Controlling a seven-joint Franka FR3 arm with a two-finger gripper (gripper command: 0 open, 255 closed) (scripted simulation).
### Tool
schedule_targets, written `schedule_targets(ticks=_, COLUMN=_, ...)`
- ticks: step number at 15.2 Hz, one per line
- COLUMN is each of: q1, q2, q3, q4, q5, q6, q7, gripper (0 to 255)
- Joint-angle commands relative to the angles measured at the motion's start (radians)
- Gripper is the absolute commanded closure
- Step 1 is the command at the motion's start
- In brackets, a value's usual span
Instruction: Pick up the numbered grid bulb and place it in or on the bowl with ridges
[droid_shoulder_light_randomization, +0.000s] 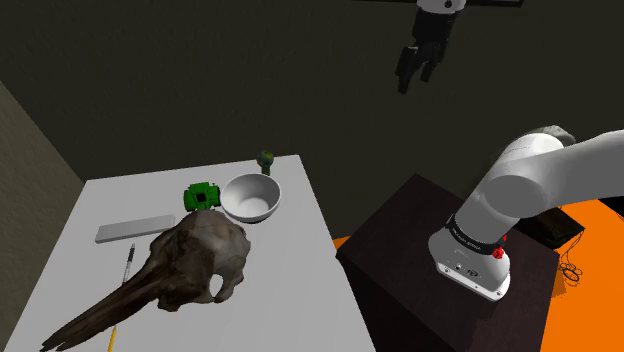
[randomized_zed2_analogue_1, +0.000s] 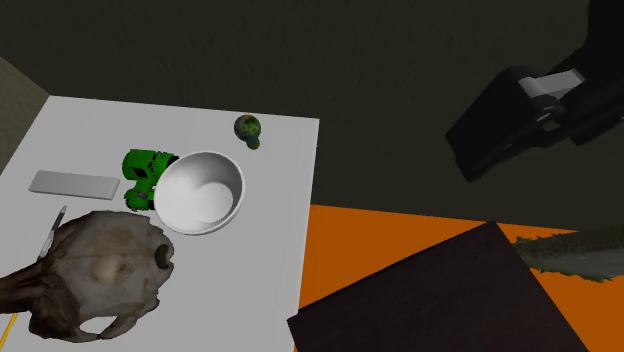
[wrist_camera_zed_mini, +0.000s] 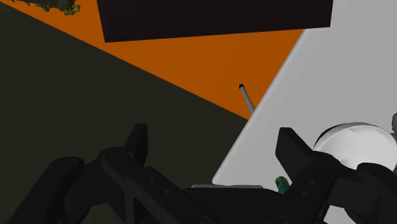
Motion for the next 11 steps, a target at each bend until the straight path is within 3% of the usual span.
schedule_targets(ticks=1, q1=0.000, q2=0.000, q3=0.000, q4=0.000, q5=0.000, q6=0.000, q7=0.000, gripper=0)
schedule_targets(ticks=11, q1=0.017, q2=0.316, q3=0.100, q4=0.015, q5=0.015, q6=0.297, q7=0.109, gripper=0)
